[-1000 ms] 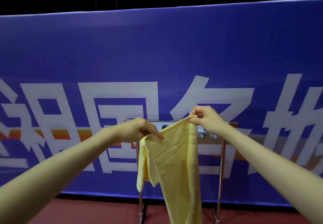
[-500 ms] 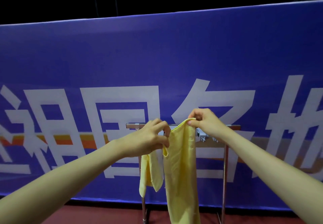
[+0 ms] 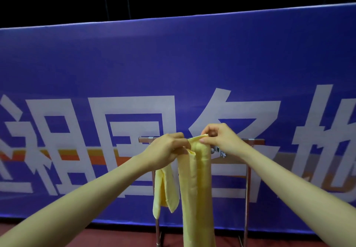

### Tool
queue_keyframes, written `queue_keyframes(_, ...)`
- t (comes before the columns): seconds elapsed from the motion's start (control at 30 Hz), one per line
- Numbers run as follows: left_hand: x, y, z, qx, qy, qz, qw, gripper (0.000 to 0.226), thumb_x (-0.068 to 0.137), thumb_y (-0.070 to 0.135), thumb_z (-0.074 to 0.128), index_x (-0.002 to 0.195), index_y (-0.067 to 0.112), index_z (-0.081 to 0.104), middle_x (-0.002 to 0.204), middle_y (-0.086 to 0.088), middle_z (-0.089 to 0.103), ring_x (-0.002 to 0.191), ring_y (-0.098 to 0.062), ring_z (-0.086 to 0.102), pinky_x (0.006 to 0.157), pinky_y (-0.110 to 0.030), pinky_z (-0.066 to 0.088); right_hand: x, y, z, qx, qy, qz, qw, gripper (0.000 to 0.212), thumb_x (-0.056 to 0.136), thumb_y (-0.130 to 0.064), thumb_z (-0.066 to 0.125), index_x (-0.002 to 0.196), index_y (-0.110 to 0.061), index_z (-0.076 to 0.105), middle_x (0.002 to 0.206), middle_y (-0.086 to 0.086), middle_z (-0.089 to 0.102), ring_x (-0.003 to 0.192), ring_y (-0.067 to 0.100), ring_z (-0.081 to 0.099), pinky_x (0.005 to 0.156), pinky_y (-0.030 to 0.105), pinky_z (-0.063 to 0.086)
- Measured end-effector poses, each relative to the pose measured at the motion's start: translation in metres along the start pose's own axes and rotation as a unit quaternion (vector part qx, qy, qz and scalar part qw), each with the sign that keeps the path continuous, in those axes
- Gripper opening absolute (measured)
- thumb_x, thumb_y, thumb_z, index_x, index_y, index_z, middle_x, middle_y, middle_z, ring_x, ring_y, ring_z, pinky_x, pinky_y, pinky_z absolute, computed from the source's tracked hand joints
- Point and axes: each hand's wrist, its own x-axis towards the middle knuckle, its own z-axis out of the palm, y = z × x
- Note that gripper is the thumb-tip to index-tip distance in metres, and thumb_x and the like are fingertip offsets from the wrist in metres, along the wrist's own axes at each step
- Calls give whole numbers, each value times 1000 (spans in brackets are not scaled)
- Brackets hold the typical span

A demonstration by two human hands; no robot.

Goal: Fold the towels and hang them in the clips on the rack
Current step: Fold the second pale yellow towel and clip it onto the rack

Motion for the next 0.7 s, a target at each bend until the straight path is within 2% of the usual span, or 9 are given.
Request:
queue_keyframes(0.1,3,5,0,-37,14,-62,997,14,92,21,59,101,16,68,92,7,58,83,-7,57,75,-29,55,-3,-3,5,8,-12,-3,1000,7,87,-14,65,94,-11,64,79,8,66,69,14,63,61,21,54)
queue_keyframes(0.23,3,8,-3,10,40,-67,997,12,91,30,59,95,20,66,88,7,62,77,-9,58,69,-36,55,-12,-5,12,89,-29,-7,996,13,89,-2,58,93,-6,47,72,14,55,64,19,53,55,18,49)
queue_keyframes(0.37,5,14,-4,35,42,-78,995,14,92,32,58,92,20,65,84,7,62,74,-10,58,67,-37,55,-15,-5,21,88,-32,-41,995,4,87,4,57,85,0,58,74,10,61,68,16,57,65,26,52)
queue_keyframes(0.57,4,18,-8,34,44,-128,990,19,92,34,56,91,17,64,84,4,63,75,-11,58,70,-33,55,-19,-7,22,142,-49,-27,988,10,87,0,57,84,-6,64,77,4,63,73,15,59,69,24,51)
queue_keyframes(0.63,4,20,-9,24,50,-136,989,19,92,34,57,89,17,63,82,4,62,74,-11,58,68,-30,54,-20,-7,21,132,-54,-30,989,3,87,-6,62,87,-5,65,79,4,64,73,12,60,69,21,51)
queue_keyframes(0.7,3,20,-9,15,50,-139,989,20,92,35,57,89,16,63,81,4,62,73,-11,58,67,-29,53,-20,-7,22,113,-44,-31,992,7,86,-10,66,89,-4,65,80,5,66,72,10,62,68,20,53)
